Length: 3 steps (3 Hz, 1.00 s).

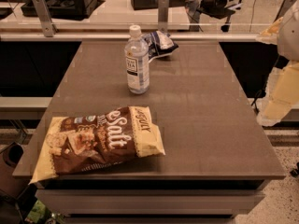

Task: Pick blue chip bag

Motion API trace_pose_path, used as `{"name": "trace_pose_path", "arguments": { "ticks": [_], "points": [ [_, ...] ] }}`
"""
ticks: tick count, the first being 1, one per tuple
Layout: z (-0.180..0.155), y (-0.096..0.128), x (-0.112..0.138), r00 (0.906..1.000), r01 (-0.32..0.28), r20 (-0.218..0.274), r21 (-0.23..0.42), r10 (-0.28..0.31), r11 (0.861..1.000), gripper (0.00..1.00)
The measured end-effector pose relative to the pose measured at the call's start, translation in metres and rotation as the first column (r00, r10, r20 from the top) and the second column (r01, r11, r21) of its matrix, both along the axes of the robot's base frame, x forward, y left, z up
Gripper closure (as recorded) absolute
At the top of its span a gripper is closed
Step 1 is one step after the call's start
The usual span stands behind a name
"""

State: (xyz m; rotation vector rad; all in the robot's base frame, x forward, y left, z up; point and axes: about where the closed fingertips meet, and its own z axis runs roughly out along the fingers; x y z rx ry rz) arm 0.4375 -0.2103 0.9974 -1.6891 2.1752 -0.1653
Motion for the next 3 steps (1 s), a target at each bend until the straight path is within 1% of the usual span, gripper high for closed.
{"name": "trace_pose_path", "arguments": {
  "ticks": [1, 2, 3],
  "points": [
    [0.001, 0.003, 0.004, 1.0, -0.004, 0.008, 0.011, 0.004, 1.0, 0.0],
    [0.001, 0.01, 0.013, 0.9999, -0.012, 0.011, 0.013, 0.012, 1.0, 0.0],
    [-0.001, 0.012, 0.022, 0.9997, 0.0, 0.024, 0.011, 0.0, 1.0, 0.0]
  ]
}}
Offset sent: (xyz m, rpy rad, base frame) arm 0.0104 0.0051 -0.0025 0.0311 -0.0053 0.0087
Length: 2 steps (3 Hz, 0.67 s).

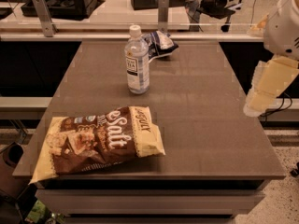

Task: Pick blue chip bag

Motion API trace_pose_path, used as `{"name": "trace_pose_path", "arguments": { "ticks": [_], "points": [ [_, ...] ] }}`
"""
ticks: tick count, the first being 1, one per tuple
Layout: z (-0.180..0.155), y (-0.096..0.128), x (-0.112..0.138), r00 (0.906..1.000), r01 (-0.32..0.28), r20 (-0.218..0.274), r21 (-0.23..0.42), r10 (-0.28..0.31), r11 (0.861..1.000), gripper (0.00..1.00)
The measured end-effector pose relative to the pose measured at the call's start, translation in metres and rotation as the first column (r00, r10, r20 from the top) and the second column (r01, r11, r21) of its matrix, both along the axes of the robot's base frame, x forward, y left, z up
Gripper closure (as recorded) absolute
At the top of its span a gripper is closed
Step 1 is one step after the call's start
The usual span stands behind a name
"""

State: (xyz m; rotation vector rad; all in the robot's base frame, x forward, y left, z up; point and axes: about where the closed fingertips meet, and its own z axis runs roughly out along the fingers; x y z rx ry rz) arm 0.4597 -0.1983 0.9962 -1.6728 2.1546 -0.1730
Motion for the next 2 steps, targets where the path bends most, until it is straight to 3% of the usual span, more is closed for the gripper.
{"name": "trace_pose_path", "arguments": {
  "ticks": [1, 2],
  "points": [
    [-0.01, 0.0, 0.02, 0.999, 0.022, 0.038, 0.041, -0.024, 0.999, 0.0],
    [-0.015, -0.001, 0.052, 0.9932, 0.03, 0.108, 0.121, -0.044, 0.992, 0.0]
  ]
}}
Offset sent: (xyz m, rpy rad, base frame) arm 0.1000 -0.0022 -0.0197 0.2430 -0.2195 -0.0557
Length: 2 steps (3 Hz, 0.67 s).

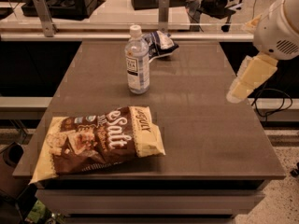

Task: Pick blue chip bag

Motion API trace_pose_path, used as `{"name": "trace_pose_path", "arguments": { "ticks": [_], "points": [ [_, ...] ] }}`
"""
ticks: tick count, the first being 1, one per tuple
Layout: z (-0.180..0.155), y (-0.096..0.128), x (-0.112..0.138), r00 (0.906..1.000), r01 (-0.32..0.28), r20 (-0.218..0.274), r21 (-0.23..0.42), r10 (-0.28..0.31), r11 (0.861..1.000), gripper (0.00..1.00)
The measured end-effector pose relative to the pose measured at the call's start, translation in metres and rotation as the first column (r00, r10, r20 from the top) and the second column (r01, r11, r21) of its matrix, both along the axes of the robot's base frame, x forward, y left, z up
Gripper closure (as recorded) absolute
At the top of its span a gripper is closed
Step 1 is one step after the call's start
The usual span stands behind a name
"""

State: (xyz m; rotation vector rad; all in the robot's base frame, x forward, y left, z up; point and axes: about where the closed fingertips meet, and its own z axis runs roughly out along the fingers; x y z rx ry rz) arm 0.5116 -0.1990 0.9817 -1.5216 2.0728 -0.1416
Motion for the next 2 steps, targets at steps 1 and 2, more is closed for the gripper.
{"name": "trace_pose_path", "arguments": {
  "ticks": [1, 2],
  "points": [
    [0.0034, 0.0028, 0.0308, 0.9982, -0.002, 0.061, 0.052, -0.001, 0.999, 0.0],
    [0.0034, 0.0028, 0.0307, 0.9981, -0.002, 0.061, 0.052, -0.001, 0.999, 0.0]
  ]
}}
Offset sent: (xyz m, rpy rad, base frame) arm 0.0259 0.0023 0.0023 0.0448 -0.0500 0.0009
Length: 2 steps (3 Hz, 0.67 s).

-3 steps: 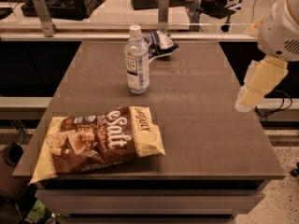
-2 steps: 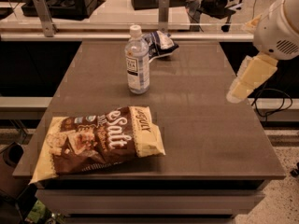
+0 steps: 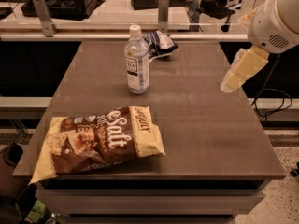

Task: Pick blue chip bag

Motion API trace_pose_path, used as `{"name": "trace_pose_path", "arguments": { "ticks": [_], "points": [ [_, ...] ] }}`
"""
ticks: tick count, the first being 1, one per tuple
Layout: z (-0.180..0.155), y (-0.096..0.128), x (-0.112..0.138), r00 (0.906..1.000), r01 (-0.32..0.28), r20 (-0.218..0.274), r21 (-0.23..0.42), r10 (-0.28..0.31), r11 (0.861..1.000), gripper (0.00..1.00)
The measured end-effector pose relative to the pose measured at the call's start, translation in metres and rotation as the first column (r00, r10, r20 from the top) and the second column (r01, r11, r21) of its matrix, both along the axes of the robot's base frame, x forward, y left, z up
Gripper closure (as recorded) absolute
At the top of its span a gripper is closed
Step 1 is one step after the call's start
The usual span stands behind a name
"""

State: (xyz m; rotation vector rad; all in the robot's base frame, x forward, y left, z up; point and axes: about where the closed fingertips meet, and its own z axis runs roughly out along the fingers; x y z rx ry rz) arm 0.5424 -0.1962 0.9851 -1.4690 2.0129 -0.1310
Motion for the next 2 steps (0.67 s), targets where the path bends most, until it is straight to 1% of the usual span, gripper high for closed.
{"name": "trace_pose_path", "arguments": {
  "ticks": [1, 2],
  "points": [
    [0.002, -0.001, 0.004, 0.9998, 0.016, 0.015, 0.004, -0.016, 1.0, 0.0],
    [-0.001, -0.001, 0.034, 0.9986, 0.028, 0.043, 0.039, -0.029, 0.999, 0.0]
  ]
}}
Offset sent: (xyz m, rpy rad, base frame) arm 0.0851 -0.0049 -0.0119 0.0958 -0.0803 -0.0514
